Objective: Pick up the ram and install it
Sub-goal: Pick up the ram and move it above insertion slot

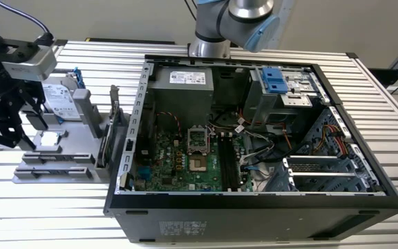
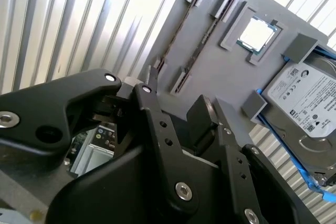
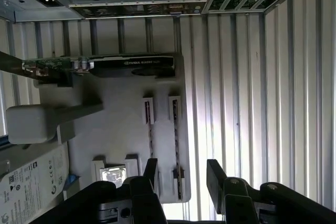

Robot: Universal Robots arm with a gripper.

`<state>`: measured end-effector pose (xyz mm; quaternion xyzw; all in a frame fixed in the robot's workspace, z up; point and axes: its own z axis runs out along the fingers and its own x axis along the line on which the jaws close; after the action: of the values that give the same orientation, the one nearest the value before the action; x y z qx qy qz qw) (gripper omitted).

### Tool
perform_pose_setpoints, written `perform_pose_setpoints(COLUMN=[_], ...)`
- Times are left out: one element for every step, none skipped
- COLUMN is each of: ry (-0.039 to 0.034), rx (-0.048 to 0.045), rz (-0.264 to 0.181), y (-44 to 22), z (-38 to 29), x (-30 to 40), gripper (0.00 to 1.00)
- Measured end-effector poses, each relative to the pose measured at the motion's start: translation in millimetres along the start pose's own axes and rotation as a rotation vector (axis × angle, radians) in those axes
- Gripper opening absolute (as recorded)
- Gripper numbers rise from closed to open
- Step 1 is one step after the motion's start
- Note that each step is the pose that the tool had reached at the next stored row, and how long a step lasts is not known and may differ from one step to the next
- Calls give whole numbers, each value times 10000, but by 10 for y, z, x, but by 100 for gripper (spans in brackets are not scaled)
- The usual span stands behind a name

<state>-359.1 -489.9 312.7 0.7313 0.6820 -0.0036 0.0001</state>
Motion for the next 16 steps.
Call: perform_pose_setpoints(ry=[0, 0, -1, 0, -1, -1, -2, -3, -4, -6, -9, -14, -14, -15, -17, -17], rx=[0, 1, 3, 5, 10, 16, 21, 29, 35, 41, 47, 52, 55, 57, 59, 60], rz=[0, 0, 0, 0, 0, 0, 0, 0, 0, -1, 0, 0, 0, 0, 0, 0], y=[0, 0, 0, 1, 1, 1, 1, 1, 1, 1, 1, 1, 1, 1, 1, 1], z=[8, 15, 21, 27, 33, 38, 41, 44, 45, 46, 47, 50, 57, 66, 73, 82], x=[-2, -3, -5, -6, -8, -9, -9, -9, -10, -10, -10, -10, -10, -10, -10, -10], gripper=[100, 100, 100, 100, 100, 100, 100, 100, 100, 100, 100, 100, 100, 100, 100, 100])
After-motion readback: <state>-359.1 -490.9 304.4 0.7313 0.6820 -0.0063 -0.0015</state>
